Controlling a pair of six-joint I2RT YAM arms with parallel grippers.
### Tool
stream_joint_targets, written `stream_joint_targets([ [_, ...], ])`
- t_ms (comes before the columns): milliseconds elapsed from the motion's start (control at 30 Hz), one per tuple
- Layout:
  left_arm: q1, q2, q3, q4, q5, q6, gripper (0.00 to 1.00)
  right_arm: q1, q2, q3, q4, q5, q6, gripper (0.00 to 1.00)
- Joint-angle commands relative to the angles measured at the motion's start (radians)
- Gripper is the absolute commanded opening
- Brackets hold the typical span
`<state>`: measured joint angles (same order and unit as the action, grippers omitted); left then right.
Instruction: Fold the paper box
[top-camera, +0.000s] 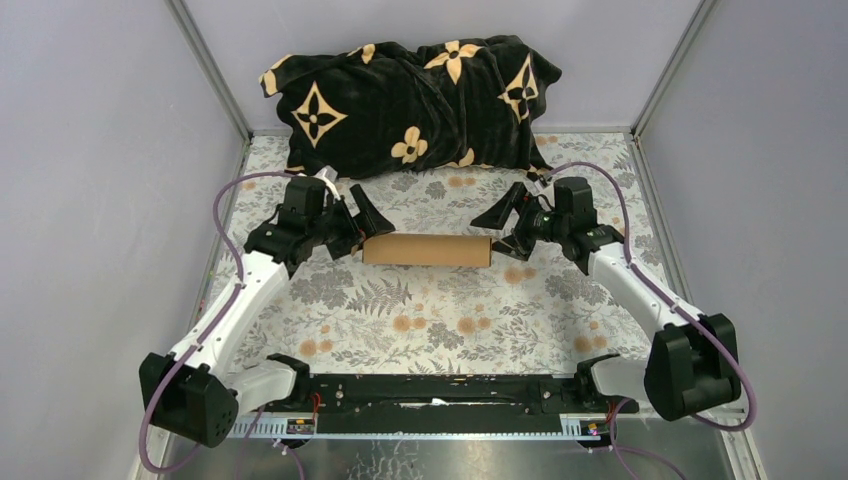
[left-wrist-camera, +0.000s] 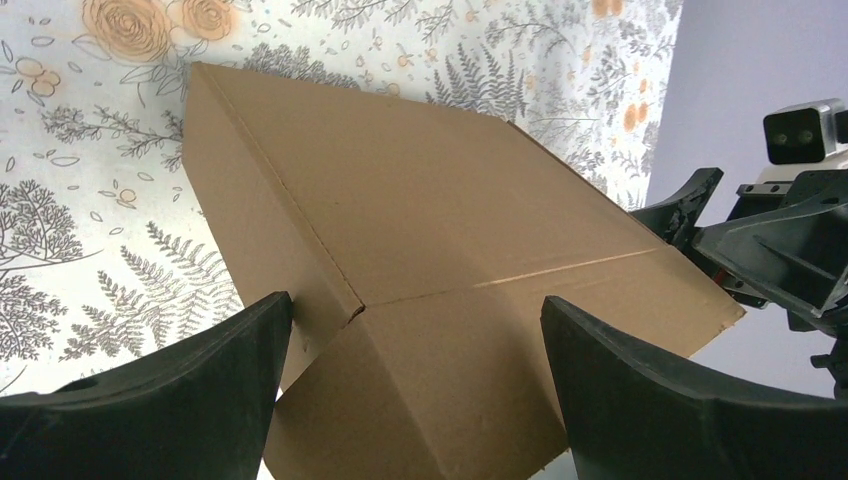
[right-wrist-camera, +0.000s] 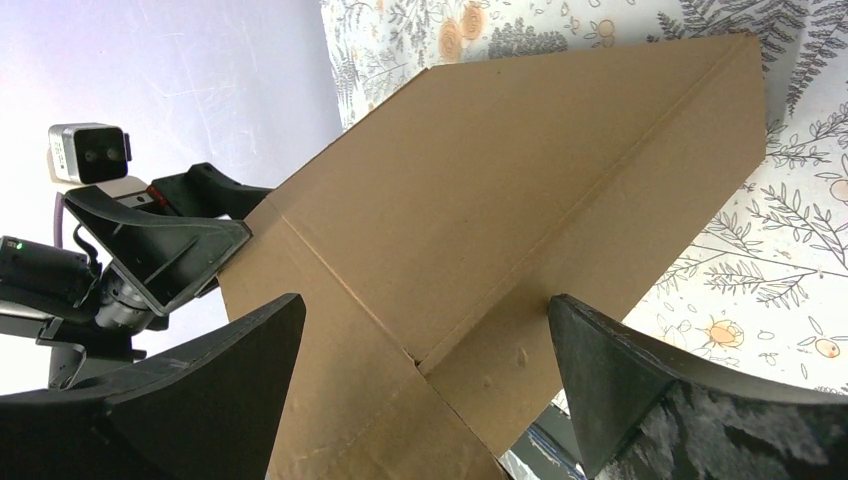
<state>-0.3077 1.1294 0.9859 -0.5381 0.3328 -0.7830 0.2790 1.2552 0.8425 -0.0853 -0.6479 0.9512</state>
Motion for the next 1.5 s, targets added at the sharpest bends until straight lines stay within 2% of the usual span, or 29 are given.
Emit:
stream_joint_targets([
  [0,-0.019,0.029,0.033,0.017,0.144,-0.035,0.99,0.025,0.045,0.060,0.058,-0.160,0.063,1.00],
  [533,-0.018,0.154,0.089,-0.010,0.190,-0.029,0.99,0.022,0.194,0.149,0.075,-0.220,0.091,1.00],
  [900,-0.004,0.156,0.136,-0.038,0.224,-0.038,0.99,0.021,0.186,0.196,0.057,-0.225,0.121,1.00],
  [1233,0.008,0.185,0.274,-0.149,0.232,-0.071,0.99,0.021,0.135,0.145,0.060,-0.227,0.198,1.00],
  [1467,0.019,0.194,0.256,-0.150,0.239,-0.116,0.99,0.019,0.105,0.130,0.031,-0.221,0.216,1.00],
])
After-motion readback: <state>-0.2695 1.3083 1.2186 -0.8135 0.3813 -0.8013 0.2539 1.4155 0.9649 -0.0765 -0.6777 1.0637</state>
